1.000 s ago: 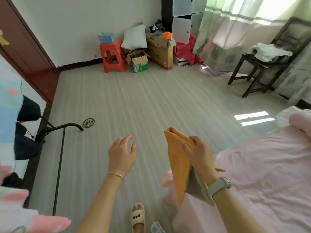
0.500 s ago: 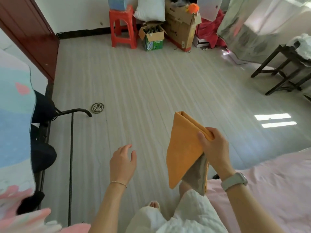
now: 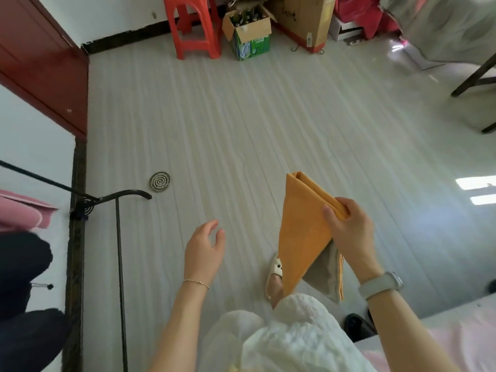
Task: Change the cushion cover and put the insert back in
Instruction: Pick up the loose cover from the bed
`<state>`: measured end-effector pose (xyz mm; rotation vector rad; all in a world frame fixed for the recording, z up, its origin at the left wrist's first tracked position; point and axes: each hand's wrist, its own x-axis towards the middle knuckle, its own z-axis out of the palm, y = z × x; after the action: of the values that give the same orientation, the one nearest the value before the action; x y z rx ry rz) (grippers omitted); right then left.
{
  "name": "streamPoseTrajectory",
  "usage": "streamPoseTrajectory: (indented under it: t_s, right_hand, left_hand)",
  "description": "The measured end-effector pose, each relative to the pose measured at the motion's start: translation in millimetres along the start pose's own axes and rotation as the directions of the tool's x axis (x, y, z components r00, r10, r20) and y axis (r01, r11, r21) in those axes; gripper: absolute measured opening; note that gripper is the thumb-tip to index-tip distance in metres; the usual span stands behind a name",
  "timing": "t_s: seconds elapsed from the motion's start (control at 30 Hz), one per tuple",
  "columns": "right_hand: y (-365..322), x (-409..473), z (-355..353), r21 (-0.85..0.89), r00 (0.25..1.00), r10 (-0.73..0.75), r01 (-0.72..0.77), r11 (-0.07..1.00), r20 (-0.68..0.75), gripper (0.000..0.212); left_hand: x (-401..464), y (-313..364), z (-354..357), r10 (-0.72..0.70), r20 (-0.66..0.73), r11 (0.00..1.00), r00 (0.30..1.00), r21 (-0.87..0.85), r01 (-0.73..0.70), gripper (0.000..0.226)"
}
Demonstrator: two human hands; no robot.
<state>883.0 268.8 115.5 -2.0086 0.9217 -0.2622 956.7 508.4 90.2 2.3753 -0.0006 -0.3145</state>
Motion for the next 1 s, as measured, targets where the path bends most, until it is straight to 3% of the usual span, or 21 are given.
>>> streamPoseTrajectory:
  t_s: [0.23,0.5,0.7,0.87,1.0]
  right_hand:
    - [-10.0,132.7,-26.1,0.016,0.993,0.066,-0.065,0.998,-0.099,0.031]
    - [1.6,256.1,-71.4,0.063,0.934,0.191,-0.18,0.982,-0.302,0.031]
    - [7.5,372.4,-113.2,0.071,0.853,0.292,-0.29,0.954,-0.432,0.029]
    - [3.3,461.5,-157.1,0.072,0.798,0.321,-0.333,0.94,-0.51,0.029]
    - [12.5,513.6,-191.6,0.152,0.72,0.396,-0.381,0.912,-0.57,0.029]
  left_hand:
    - [130.2,129.1,55.2,0.069,0.095,0.995,0.993,-0.074,-0.062,0.023]
    - [243.0,230.0,140.7,0.282,0.255,0.957,0.925,-0.014,-0.288,0.023]
    - [352.1,333.2,222.6,0.527,0.362,0.811,0.769,0.057,-0.582,0.022]
    - [437.1,435.5,282.7,0.634,0.42,0.683,0.65,0.091,-0.725,0.035]
    - [474.2,507.7,328.3,0.633,0.49,0.624,0.599,0.133,-0.77,0.036]
